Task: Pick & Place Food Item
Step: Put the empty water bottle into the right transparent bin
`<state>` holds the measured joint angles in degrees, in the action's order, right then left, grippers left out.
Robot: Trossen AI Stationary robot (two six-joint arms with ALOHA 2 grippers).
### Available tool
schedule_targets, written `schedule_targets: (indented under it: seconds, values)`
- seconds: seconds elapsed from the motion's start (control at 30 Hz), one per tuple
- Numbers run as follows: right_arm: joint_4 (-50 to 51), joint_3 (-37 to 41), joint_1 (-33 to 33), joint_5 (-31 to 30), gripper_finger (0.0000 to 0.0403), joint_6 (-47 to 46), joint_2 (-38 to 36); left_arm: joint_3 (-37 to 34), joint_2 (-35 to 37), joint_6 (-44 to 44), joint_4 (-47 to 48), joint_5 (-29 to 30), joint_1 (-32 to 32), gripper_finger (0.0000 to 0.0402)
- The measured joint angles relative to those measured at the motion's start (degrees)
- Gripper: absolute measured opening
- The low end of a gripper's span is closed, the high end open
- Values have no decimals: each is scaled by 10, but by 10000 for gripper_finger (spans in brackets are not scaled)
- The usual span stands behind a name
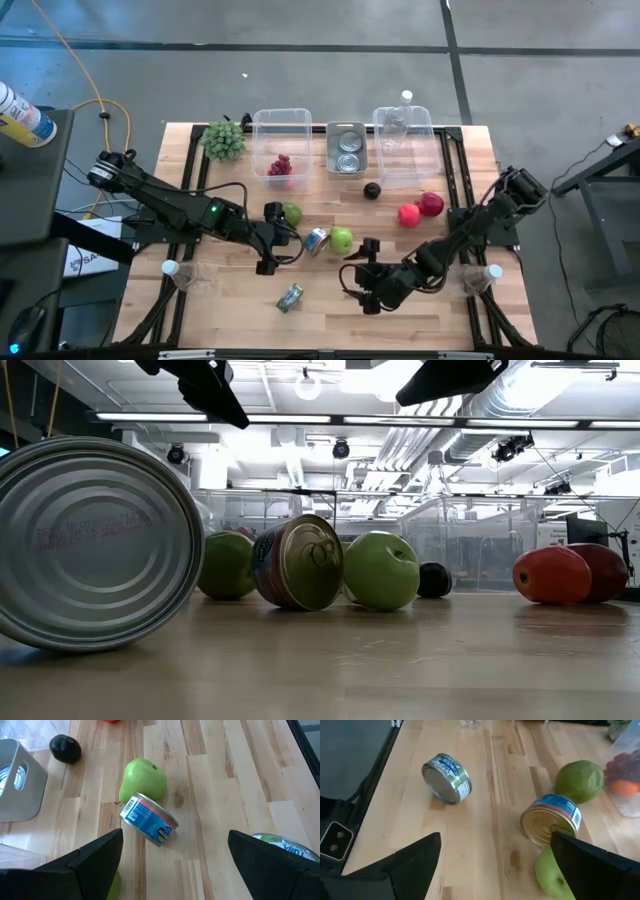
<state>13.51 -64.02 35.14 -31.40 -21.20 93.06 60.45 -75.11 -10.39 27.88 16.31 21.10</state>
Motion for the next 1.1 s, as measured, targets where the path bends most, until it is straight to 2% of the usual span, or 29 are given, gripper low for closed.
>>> schedule_targets:
  seconds: [0.3, 0.5, 0.67, 1.1]
  values:
    - [-15, 0, -18, 6, 367, -14, 0, 0, 0, 5, 0, 0, 0, 351]
    - [-31, 0, -44, 58, 374, -12, 0, 0, 0, 5, 0, 0, -5, 351]
    - [-22, 0, -64, 134, 397, -51, 0, 0, 0, 5, 0, 1, -5, 351]
    - [-21, 0, -64, 136, 392, -30, 0, 0, 0, 5, 0, 0, -19, 351]
